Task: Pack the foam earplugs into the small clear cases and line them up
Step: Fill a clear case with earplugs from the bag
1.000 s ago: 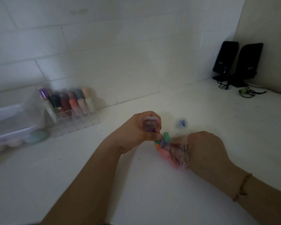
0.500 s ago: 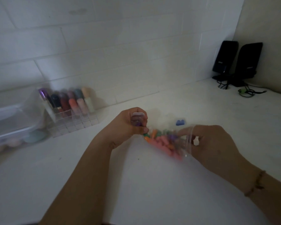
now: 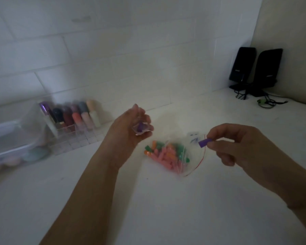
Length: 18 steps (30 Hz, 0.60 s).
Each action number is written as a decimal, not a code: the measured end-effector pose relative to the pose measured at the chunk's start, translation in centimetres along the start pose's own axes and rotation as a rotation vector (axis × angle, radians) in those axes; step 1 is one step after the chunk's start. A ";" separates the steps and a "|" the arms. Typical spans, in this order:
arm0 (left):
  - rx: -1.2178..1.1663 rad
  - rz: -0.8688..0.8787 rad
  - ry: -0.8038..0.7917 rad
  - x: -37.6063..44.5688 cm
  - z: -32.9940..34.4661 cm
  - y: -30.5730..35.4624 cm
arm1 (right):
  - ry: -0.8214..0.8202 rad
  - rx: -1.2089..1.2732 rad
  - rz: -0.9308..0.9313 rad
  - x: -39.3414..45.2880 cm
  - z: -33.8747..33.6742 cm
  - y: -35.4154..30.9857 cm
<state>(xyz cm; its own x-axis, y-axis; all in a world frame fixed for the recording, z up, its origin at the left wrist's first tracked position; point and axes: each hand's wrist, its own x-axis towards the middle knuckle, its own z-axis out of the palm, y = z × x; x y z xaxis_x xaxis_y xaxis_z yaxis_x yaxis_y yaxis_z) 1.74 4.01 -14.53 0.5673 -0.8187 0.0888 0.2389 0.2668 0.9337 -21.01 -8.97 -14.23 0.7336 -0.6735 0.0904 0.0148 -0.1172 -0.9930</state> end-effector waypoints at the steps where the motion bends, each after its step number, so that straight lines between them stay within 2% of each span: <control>1: -0.131 -0.056 -0.092 -0.6 1.1 0.0 | 0.007 0.070 -0.021 -0.1 0.0 -0.4; 4: -0.263 -0.173 -0.255 -2.0 4.1 -1.1 | -0.018 0.232 -0.101 -1.0 0.4 -1.7; 6: -0.273 -0.205 -0.315 -2.6 5.4 -2.0 | -0.054 0.201 -0.163 -1.6 0.7 -2.1; 10: -0.257 -0.224 -0.451 -3.2 6.3 -2.8 | 0.034 -0.134 -0.309 -1.9 1.5 -1.4; 13: -0.294 -0.249 -0.484 -3.3 6.3 -2.9 | 0.141 -0.406 -0.374 -2.0 2.0 -0.6; 18: -0.408 -0.277 -0.468 -3.8 7.2 -3.4 | 0.226 -0.472 -0.423 -2.1 2.2 -0.5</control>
<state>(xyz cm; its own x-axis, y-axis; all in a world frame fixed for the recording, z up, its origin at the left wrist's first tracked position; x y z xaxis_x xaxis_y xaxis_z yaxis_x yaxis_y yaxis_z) -6.85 2.55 -15.51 0.0631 -0.9938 0.0915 0.6564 0.1104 0.7463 -21.04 -5.93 -14.13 0.5687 -0.6301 0.5288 -0.0671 -0.6762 -0.7337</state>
